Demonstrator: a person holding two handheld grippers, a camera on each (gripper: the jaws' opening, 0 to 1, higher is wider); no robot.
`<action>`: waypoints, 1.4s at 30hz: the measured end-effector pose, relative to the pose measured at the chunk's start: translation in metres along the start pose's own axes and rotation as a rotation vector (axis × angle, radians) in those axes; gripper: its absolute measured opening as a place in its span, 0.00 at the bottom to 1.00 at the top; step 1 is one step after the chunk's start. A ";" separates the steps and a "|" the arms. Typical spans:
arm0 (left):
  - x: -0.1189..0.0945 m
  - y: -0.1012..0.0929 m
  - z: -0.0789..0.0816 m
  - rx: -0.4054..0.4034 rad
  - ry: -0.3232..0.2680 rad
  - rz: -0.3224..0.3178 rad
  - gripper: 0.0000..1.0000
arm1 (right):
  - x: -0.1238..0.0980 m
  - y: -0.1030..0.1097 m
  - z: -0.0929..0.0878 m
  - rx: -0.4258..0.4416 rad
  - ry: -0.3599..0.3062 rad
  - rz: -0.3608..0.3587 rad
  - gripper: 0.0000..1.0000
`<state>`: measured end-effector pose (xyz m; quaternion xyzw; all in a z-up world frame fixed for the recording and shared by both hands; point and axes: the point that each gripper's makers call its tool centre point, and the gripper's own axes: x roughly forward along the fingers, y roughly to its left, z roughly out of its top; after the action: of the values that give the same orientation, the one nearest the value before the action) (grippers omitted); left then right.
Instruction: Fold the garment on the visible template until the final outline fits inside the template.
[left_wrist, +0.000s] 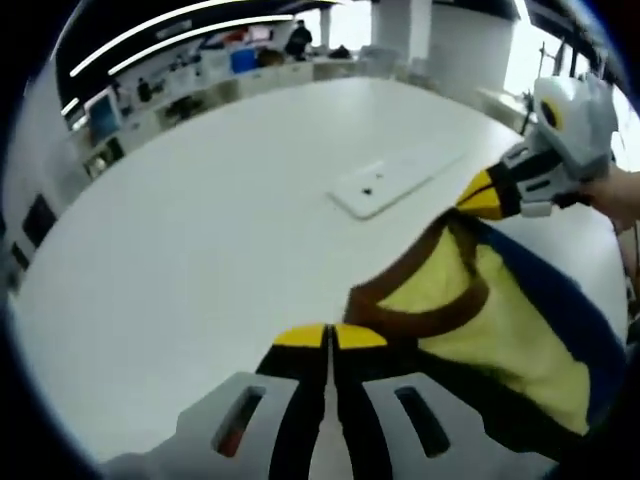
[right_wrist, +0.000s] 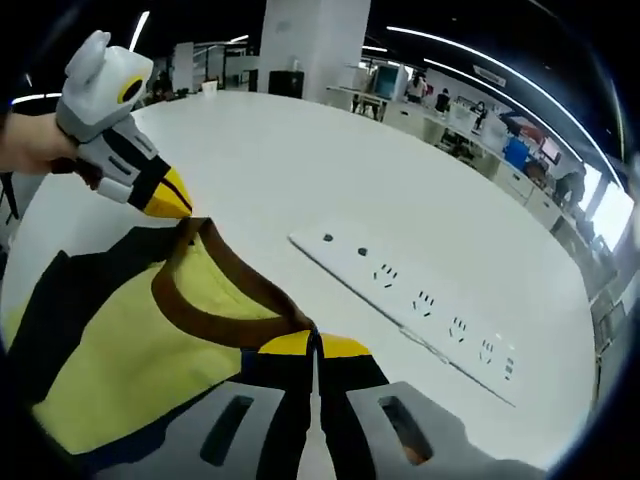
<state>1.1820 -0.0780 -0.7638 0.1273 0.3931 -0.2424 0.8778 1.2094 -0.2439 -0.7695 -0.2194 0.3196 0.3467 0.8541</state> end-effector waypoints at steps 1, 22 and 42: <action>0.000 0.001 -0.001 -0.011 0.002 -0.005 0.00 | 0.001 -0.001 -0.001 0.006 0.002 0.003 0.02; -0.032 0.001 0.009 -0.017 -0.052 -0.016 0.00 | -0.035 -0.011 0.017 0.010 -0.070 -0.048 0.18; -0.092 -0.020 0.012 0.005 -0.124 -0.042 0.29 | -0.092 0.009 0.008 0.094 -0.125 -0.033 0.34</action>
<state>1.1266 -0.0699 -0.6877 0.1059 0.3402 -0.2692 0.8948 1.1552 -0.2747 -0.7009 -0.1621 0.2782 0.3303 0.8873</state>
